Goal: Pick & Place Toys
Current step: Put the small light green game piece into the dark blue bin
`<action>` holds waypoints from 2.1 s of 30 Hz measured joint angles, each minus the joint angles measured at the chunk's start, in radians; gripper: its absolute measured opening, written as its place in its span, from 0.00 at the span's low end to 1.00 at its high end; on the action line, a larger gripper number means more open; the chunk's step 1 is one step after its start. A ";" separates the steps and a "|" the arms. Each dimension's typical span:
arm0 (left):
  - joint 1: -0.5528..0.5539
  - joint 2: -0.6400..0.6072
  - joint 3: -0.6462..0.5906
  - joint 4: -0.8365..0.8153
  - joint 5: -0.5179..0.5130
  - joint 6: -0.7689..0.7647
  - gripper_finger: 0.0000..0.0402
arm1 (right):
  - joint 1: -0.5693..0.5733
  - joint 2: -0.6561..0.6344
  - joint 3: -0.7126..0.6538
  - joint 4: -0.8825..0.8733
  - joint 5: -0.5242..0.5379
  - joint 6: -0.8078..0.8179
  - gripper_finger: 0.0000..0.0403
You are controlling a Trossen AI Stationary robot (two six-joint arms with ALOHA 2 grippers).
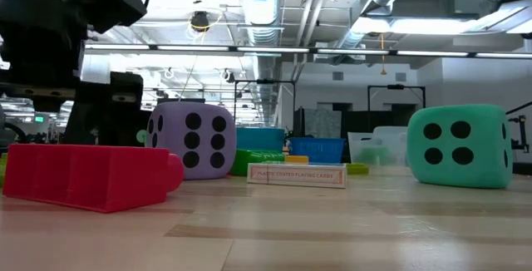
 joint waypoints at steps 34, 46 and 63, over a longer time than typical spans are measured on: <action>0.000 0.048 -0.047 0.093 0.014 -0.001 0.41 | 0.012 0.000 0.000 0.000 0.000 0.008 0.46; 0.001 0.028 -0.047 0.120 -0.082 -0.028 0.38 | 0.024 0.000 0.000 0.001 0.000 0.012 0.46; 0.002 -0.415 -0.047 -0.008 -0.453 -0.146 0.35 | 0.046 0.000 0.000 0.002 0.001 0.045 0.46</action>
